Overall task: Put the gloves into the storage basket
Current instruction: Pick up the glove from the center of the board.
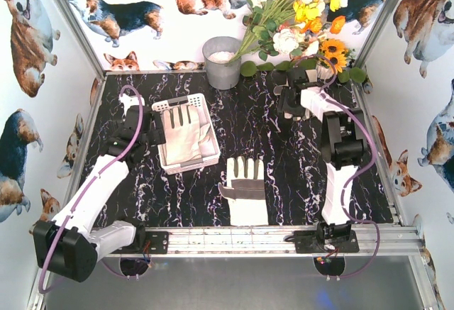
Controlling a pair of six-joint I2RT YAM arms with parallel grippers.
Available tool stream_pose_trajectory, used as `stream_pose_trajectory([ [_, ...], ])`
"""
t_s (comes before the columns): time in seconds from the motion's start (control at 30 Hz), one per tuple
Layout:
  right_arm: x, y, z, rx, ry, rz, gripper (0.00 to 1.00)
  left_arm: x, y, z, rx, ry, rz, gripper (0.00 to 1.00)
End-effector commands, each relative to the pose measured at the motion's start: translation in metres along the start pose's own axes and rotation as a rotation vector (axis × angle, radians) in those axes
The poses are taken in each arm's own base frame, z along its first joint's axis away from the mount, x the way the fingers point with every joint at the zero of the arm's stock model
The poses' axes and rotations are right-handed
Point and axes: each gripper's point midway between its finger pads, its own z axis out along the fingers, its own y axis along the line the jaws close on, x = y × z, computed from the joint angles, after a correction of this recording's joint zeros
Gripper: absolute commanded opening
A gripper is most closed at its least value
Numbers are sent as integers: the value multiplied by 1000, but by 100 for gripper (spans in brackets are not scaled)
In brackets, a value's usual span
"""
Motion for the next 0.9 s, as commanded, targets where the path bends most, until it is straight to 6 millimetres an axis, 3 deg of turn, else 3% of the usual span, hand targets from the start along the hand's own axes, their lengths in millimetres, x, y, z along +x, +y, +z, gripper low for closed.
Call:
stream_pose_trajectory([
  [0.0, -26, -5, 1, 42, -40, -3, 52, 1, 4, 4, -1, 0, 68, 98],
  [0.17, -21, -7, 19, 60, -6, -2, 51, 7, 3, 11, 0, 19, 88, 99],
  [0.3, -8, -8, 28, 70, 61, 5, 43, 6, -1, 15, 12, 22, 84, 99],
  [0.4, -1, -9, 29, 67, 78, 11, 28, 3, -2, 15, 14, 16, 86, 99],
  [0.57, 1, -8, 12, 47, 76, 34, 0, -2, -1, 10, 19, 3, 91, 100],
  [0.7, 4, -4, -15, 1, 56, 59, 0, -2, -3, 3, 56, -12, 83, 100],
  [0.87, 22, -2, -50, -57, 49, 89, 0, 1, -11, -10, 140, -24, 67, 100],
])
